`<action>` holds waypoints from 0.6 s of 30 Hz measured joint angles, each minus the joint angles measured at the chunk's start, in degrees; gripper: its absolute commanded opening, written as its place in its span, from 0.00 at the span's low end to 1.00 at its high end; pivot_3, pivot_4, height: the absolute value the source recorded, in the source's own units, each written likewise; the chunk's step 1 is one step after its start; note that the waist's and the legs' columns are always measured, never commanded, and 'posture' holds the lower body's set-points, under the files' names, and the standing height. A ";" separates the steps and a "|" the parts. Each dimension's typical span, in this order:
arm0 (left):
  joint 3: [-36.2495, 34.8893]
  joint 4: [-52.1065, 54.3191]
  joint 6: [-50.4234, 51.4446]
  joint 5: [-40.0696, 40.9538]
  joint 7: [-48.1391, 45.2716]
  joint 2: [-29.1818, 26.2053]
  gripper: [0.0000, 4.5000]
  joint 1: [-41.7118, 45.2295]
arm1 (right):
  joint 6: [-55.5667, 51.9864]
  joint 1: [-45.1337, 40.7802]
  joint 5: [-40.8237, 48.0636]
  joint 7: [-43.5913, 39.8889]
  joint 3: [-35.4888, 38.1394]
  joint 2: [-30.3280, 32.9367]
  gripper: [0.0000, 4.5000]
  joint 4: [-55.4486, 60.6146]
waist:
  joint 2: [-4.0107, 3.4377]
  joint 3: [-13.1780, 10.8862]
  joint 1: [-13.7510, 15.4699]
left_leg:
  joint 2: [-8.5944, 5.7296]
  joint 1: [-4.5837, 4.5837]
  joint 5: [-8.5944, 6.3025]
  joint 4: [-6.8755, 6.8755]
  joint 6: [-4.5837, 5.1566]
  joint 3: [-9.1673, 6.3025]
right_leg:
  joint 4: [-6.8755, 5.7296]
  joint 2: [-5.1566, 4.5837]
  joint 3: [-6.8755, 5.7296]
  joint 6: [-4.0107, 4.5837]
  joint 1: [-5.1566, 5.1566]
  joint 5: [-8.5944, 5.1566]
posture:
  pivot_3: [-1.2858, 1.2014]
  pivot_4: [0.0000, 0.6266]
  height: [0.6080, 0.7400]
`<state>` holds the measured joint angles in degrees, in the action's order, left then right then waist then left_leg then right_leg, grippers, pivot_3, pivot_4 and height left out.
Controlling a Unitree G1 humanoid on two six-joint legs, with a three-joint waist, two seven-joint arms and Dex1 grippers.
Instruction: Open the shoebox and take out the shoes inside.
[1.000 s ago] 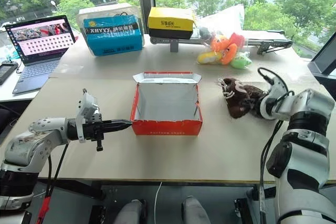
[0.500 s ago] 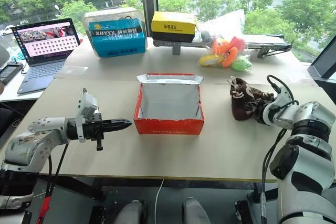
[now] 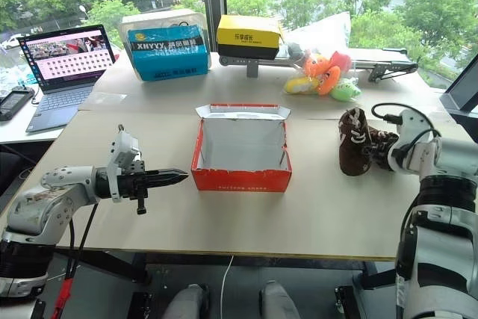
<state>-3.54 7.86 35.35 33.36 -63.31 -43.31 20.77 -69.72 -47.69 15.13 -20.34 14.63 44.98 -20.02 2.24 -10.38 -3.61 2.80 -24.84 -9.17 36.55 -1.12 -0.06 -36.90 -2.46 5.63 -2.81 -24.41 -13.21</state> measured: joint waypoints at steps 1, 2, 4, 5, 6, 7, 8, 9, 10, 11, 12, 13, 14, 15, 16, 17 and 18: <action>-0.01 0.01 0.00 0.01 0.13 0.00 0.00 -0.01 | -1.35 0.54 0.72 -0.47 0.00 0.37 0.87 3.01 | 0.00 0.00 -0.10 | 0.01 0.00 0.00 -0.01 0.00 -0.01 | 0.00 0.00 -0.01 0.00 0.00 0.00 | 0.52 0.24 0.82; -0.18 0.00 0.00 0.02 0.41 0.01 0.00 -0.12 | -2.94 1.36 1.43 -0.90 0.00 0.78 0.87 6.28 | 0.00 0.00 -0.19 | 0.01 0.00 0.00 -0.02 0.00 0.00 | 0.00 0.00 -0.01 0.01 0.00 -0.01 | 0.52 0.24 0.82; -0.89 -0.01 0.00 0.05 1.37 0.03 0.00 -0.51 | -5.14 2.74 2.10 -1.40 -0.10 1.02 0.87 10.91 | 0.00 0.00 -0.25 | 0.01 0.00 0.00 -0.02 0.00 0.00 | 0.01 0.00 -0.01 0.00 0.00 -0.01 | 0.52 0.24 0.82; -1.36 -0.01 0.00 0.05 1.78 0.05 0.00 -0.70 | -5.90 3.40 2.21 -1.62 -0.17 1.06 0.87 12.48 | 0.00 0.00 -0.23 | 0.00 0.00 0.00 -0.02 0.00 0.00 | 0.01 -0.01 -0.01 0.00 0.01 -0.01 | 0.52 0.24 0.82; -1.81 -0.01 0.00 0.04 2.23 0.10 0.00 -0.87 | -6.28 3.83 2.42 -1.80 -0.23 1.06 0.87 13.78 | 0.00 0.00 -0.22 | 0.00 0.00 0.00 -0.01 0.00 0.00 | 0.01 -0.01 -0.01 0.00 0.00 -0.01 | 0.52 0.24 0.82; -2.12 0.00 0.00 0.05 2.77 0.17 0.00 -0.96 | -6.69 4.21 2.67 -2.04 -0.28 1.06 0.87 14.94 | 0.00 0.00 -0.21 | -0.01 0.00 0.00 -0.01 0.00 0.00 | 0.01 -0.02 -0.01 -0.01 0.01 0.00 | 0.52 0.24 0.82; -2.70 0.04 0.00 0.07 3.94 0.62 0.00 -1.17 | -6.64 5.38 3.06 -2.35 -0.50 1.08 0.87 17.98 | 0.00 0.00 -0.18 | 0.00 0.00 0.00 -0.01 0.00 0.00 | 0.01 -0.02 -0.01 -0.01 0.00 -0.01 | 0.52 0.24 0.82; -3.47 0.01 0.00 0.07 4.90 1.11 0.00 -1.58 | -6.41 6.28 3.38 -2.84 -0.90 1.08 0.87 20.51 | 0.00 0.00 -0.19 | 0.01 0.00 0.00 0.00 0.00 0.00 | -0.02 -0.01 -0.01 -0.01 0.00 -0.01 | 0.52 0.24 0.82; -3.95 0.01 0.00 0.07 5.97 1.55 0.00 -1.86 | -5.86 7.22 3.89 -3.32 -1.33 0.90 0.87 23.14 | 0.00 0.00 -0.23 | 0.01 0.00 0.00 -0.01 0.00 0.00 | -0.01 -0.01 -0.01 -0.01 0.00 -0.01 | 0.52 0.24 0.82; -4.53 0.02 -0.02 0.05 6.99 1.99 0.00 -2.20 | -5.47 7.97 4.35 -3.48 -1.33 -0.15 0.87 25.74 | 0.00 0.00 -0.31 | 0.02 0.02 0.00 -0.01 0.00 0.00 | -0.02 0.00 -0.01 -0.01 0.01 -0.01 | 0.52 0.24 0.82; -4.71 0.03 -0.03 0.03 7.76 2.23 0.00 -2.50 | -5.33 8.40 4.76 -3.58 -1.36 -1.20 0.87 27.48 | 0.00 0.00 -0.38 | 0.02 0.03 0.00 -0.01 0.00 0.00 | -0.02 0.00 -0.01 -0.01 0.00 -0.01 | 0.52 0.24 0.82; -4.75 0.17 -0.01 0.08 8.33 2.41 0.00 -2.91 | -5.18 9.27 5.46 -3.70 -1.40 -2.14 0.87 29.25 | 0.00 0.00 -0.35 | 0.02 0.03 0.00 -0.01 0.00 0.00 | -0.03 0.00 -0.01 -0.01 0.00 -0.01 | 0.52 0.24 0.82; -4.90 0.26 0.00 0.19 8.62 2.49 0.00 -3.21 | -4.87 10.16 5.64 -3.77 -1.64 -2.54 0.87 30.34 | 0.01 0.00 -0.28 | 0.02 0.03 0.00 -0.01 0.00 -0.01 | -0.03 0.00 -0.03 0.00 0.02 -0.01 | 0.52 0.24 0.82; -5.37 0.28 0.07 0.34 9.00 2.52 0.00 -3.77 | -4.34 11.74 5.79 -3.82 -2.52 -2.77 0.87 31.52 | 0.01 0.00 -0.23 | 0.01 0.00 0.00 0.00 0.00 0.00 | -0.03 -0.02 -0.02 -0.01 0.00 -0.01 | 0.52 0.24 0.82; -5.79 0.29 0.06 0.40 9.39 2.53 0.00 -3.93 | -4.01 12.87 5.79 -3.91 -2.84 -2.78 0.87 31.96 | 0.01 0.00 0.02 | 0.00 -0.02 0.00 0.01 0.00 0.00 | -0.02 -0.03 -0.02 -0.01 0.00 -0.01 | 0.52 0.24 0.82; -6.23 0.29 0.05 0.39 10.00 2.65 0.00 -3.96 | -3.79 13.59 5.94 -4.10 -2.87 -2.80 0.87 32.43 | 0.01 0.00 0.20 | 0.00 -0.03 0.00 0.01 0.00 0.00 | -0.01 -0.03 -0.02 -0.01 -0.01 -0.01 | 0.52 0.24 0.82; -7.33 0.26 -0.18 0.36 11.26 3.16 0.00 -4.02 | -3.75 15.12 6.50 -4.47 -2.59 -3.06 0.87 34.51 | 0.01 0.00 0.38 | 0.01 -0.04 0.00 0.01 0.00 -0.01 | 0.00 -0.03 -0.04 -0.01 -0.01 -0.01 | 0.52 0.24 0.82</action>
<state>-10.87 8.12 35.17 33.73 -52.04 -40.15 16.75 -73.47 -32.57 21.63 -24.81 12.03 41.93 14.49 2.25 -10.38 -3.23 2.81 -24.88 -9.17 36.56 -1.13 -0.07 -36.90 -2.49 5.60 -2.82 -24.42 -13.21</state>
